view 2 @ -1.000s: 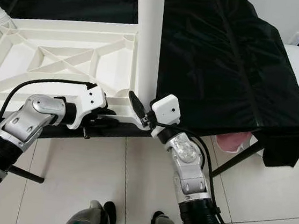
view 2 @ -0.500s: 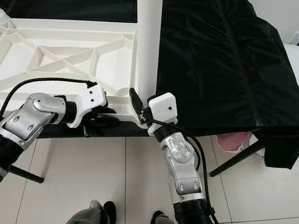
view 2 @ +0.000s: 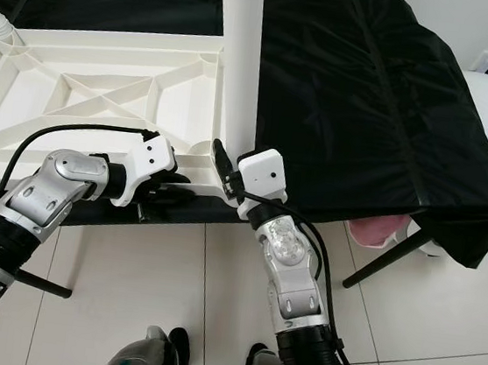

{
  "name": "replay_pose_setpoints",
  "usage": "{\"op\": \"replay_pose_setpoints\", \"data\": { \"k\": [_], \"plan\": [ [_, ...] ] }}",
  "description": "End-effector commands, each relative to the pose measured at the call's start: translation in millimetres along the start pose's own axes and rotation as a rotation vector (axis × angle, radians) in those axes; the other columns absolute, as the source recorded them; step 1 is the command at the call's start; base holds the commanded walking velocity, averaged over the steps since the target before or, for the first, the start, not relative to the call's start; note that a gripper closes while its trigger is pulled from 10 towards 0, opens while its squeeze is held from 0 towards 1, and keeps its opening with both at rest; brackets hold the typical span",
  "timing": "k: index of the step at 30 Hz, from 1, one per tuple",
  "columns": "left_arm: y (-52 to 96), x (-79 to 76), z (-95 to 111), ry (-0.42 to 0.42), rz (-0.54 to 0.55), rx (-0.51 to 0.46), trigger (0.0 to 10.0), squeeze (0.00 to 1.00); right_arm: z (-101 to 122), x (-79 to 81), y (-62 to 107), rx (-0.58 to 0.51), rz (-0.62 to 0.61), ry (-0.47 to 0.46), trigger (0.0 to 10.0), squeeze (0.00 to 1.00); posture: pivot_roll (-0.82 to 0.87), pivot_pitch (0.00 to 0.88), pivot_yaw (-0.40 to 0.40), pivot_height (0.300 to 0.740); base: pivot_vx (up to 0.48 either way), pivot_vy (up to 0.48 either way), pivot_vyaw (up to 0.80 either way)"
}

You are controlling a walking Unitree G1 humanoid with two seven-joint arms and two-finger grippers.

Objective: Building children table

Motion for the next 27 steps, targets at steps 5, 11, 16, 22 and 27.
{"op": "replay_pose_setpoints", "data": {
  "k": [5, 11, 16, 22, 27],
  "plan": [
    [6.8, 14.7, 17, -0.057, 0.024, -0.064, 10.0, 0.0, -20, -2.6, 12.9, 0.09, -0.052, 0.014, 10.0, 0.0, -0.12, 0.198, 0.074, 0.74, 0.0, 0.0, 0.0],
    [7.2, 16.6, 17, -0.057, 0.03, -0.063, 10.0, 0.0, -21, -2.3, 15.4, 0.09, -0.081, 0.009, 10.0, 0.0, -0.12, 0.197, 0.075, 0.74, 0.0, 0.0, 0.0],
    [7.4, 17.7, 17, -0.058, 0.032, -0.063, 10.0, 0.0, -21, -1.9, 17.3, 0.085, -0.111, 0.028, 10.0, 0.0, -0.13, 0.195, 0.078, 0.74, 0.0, 0.0, 0.0],
    [7.6, 19.9, 18, -0.058, 0.034, -0.063, 10.0, 0.0, -23, -1.5, 19.6, 0.086, -0.169, 0.039, 10.0, 0.0, -0.13, 0.194, 0.079, 0.74, 0.0, 0.0, 0.0],
    [7.7, 20.4, 18, -0.058, 0.035, -0.063, 10.0, 0.0, -25, -2.0, 21.7, 0.097, -0.218, 0.026, 10.0, 0.0, -0.13, 0.193, 0.079, 0.74, 0.0, 0.0, 0.0]
  ]
}}
Point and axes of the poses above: a point about 5 cm out from each wrist's last joint towards the gripper, its own y axis pointing back from the gripper into the wrist, its own z axis along the axis of the wrist's last joint, x = y × z, the point moved 1 cm from there along -y, pointing out of the wrist towards the gripper, and after that the axes turned 13 degrees about -y, right-handed, at the moved point
